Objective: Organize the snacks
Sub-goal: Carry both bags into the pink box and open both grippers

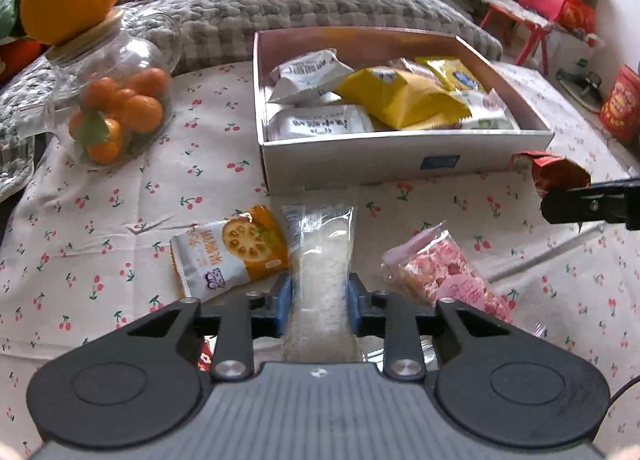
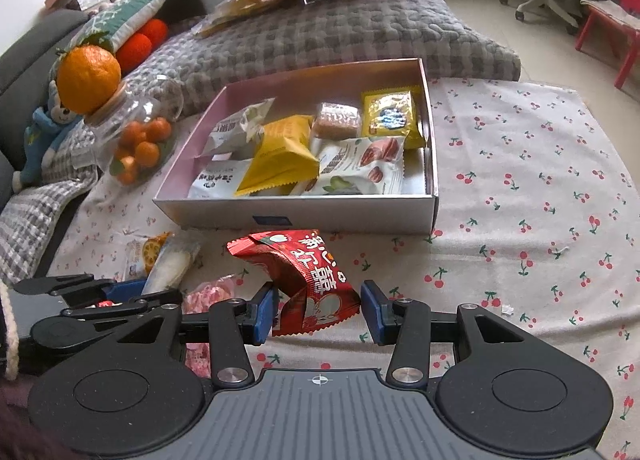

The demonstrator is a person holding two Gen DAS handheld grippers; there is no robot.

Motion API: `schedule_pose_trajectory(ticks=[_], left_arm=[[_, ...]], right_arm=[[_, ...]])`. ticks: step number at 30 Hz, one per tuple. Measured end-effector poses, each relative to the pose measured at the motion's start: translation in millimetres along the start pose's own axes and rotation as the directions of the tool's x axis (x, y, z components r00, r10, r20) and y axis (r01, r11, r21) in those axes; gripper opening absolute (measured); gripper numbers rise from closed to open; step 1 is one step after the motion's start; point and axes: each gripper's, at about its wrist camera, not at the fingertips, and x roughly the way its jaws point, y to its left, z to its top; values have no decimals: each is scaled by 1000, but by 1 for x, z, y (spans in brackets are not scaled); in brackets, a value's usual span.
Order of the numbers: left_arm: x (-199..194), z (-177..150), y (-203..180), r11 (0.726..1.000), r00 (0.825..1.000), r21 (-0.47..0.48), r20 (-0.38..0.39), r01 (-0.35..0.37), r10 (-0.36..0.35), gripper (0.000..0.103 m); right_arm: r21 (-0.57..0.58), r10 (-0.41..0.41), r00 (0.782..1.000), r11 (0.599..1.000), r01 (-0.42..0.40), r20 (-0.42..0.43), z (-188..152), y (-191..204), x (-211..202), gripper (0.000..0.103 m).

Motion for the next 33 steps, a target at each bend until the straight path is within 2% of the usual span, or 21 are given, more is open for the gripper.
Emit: schedule_pose_trajectory(ticks=[6, 13, 18, 24, 33], left_arm=[[-14, 6, 9, 993, 998, -94, 22, 67, -66, 15], [-37, 16, 9, 988, 991, -111, 91, 104, -94, 15], [-49, 30, 8, 986, 983, -125, 163, 106, -85, 15], [-37, 55, 3, 987, 982, -129, 177, 95, -72, 15], [-2, 107, -7, 988, 981, -126, 183, 86, -62, 15]], right_arm=[[26, 9, 1000, 1000, -10, 25, 6, -4, -7, 43], [79, 19, 998, 997, -24, 59, 16, -13, -13, 43], [146, 50, 995, 987, -62, 82, 27, -23, -12, 43], [218, 89, 986, 969, -118, 140, 38, -34, -5, 43], [309, 95, 983, 941, -141, 157, 45, -52, 20, 44]])
